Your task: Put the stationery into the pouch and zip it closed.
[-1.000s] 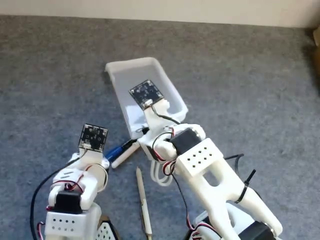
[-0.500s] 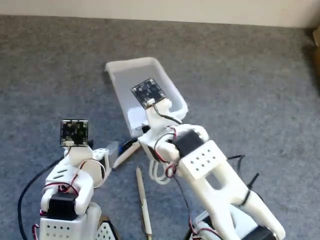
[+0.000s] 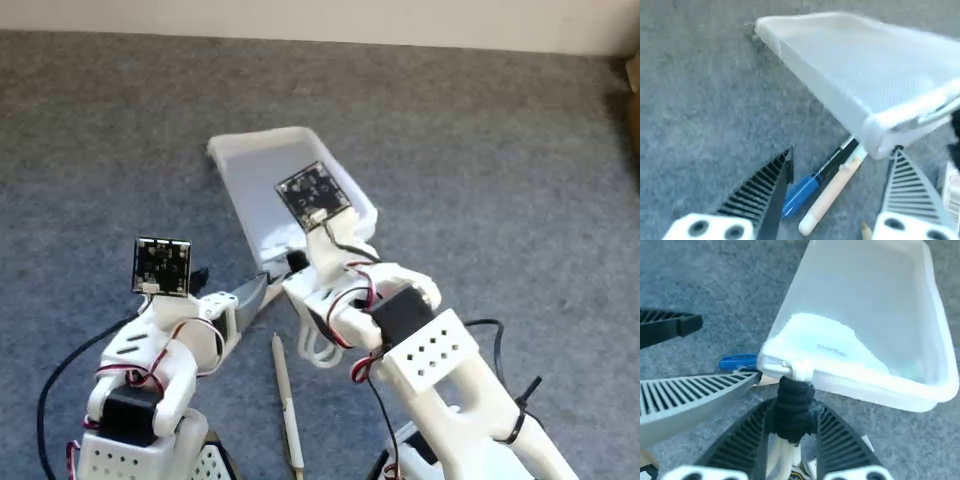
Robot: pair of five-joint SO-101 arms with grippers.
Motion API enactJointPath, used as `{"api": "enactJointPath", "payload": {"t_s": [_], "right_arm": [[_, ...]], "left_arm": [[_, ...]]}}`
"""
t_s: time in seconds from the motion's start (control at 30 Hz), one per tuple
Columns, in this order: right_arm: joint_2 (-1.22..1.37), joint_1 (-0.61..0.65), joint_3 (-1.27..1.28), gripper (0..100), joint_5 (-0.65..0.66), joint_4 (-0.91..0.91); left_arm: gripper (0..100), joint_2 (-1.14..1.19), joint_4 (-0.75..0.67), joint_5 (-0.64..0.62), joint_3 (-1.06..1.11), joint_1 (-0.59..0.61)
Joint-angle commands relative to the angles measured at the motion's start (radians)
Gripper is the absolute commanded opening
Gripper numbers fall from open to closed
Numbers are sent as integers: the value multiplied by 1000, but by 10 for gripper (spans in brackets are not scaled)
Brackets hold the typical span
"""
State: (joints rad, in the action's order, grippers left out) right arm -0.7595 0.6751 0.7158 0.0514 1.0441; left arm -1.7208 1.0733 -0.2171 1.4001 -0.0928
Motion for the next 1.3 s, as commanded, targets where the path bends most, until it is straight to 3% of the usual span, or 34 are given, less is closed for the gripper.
{"api": "enactJointPath", "payload": {"t_s": [0.0,0.33,0.73,0.97,1.27], "right_arm": [[-39,30,-18,5,-9,4],[-39,42,-18,5,-9,8],[-41,41,-25,5,-8,54],[-41,36,-19,5,-2,58],[-156,-15,-18,5,-2,97]], "left_arm": [[277,-10,-48,-12,-67,-22],[277,-8,-245,-5,108,-12],[275,-8,-265,-5,134,51],[98,-8,-265,43,130,51],[27,-8,-265,66,122,99]]}}
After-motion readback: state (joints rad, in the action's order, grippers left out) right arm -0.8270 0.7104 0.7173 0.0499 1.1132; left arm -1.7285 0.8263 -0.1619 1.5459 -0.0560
